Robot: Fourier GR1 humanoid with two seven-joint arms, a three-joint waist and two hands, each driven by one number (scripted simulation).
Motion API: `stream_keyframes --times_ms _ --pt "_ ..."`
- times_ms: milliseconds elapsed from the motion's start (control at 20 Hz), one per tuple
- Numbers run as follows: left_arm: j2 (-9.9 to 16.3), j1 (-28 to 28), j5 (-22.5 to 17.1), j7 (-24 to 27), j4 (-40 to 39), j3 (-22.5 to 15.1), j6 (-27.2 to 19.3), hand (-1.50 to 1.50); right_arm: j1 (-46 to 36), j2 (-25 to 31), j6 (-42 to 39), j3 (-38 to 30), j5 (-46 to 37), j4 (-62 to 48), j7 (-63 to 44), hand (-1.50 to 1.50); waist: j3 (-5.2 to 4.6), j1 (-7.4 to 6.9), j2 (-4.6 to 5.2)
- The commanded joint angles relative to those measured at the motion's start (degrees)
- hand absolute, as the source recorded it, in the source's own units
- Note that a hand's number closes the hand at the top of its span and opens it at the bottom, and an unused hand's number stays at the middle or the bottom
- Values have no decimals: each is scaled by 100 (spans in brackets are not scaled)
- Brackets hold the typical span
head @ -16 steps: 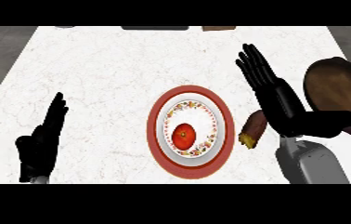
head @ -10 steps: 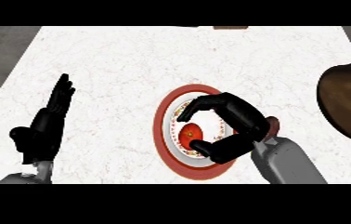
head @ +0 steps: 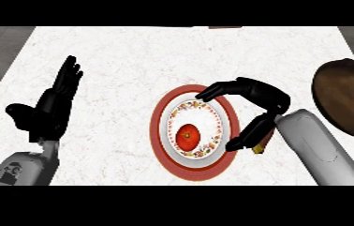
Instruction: Pick the tomato from the plate and place it in the pan
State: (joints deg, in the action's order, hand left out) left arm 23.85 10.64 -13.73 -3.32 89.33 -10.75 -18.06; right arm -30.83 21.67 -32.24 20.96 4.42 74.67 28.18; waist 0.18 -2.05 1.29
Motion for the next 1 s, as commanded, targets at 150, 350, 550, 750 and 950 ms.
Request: stream_keyframes --times_ms 150,350,550,750,950 --pt "-24 274 -98 -128 -192 151 154 0 -1543 835 -798 -149 -681 -828 798 -150 -16 11 -83" --pt "-111 390 -76 54 -471 169 238 0 -2209 1242 -830 302 -1400 -884 900 -150 -22 -5 -58" --pt "-8 137 -266 267 -665 432 608 0 -2777 840 -974 316 -1312 -1122 393 -150 -24 62 -103" --pt "-209 348 56 296 -872 357 420 0 -2857 557 -573 471 -1750 -1114 717 -150 -20 111 -103" --pt "-311 432 165 87 -733 401 308 0 -2856 317 -847 372 -1530 -700 66 -150 -20 188 -132"
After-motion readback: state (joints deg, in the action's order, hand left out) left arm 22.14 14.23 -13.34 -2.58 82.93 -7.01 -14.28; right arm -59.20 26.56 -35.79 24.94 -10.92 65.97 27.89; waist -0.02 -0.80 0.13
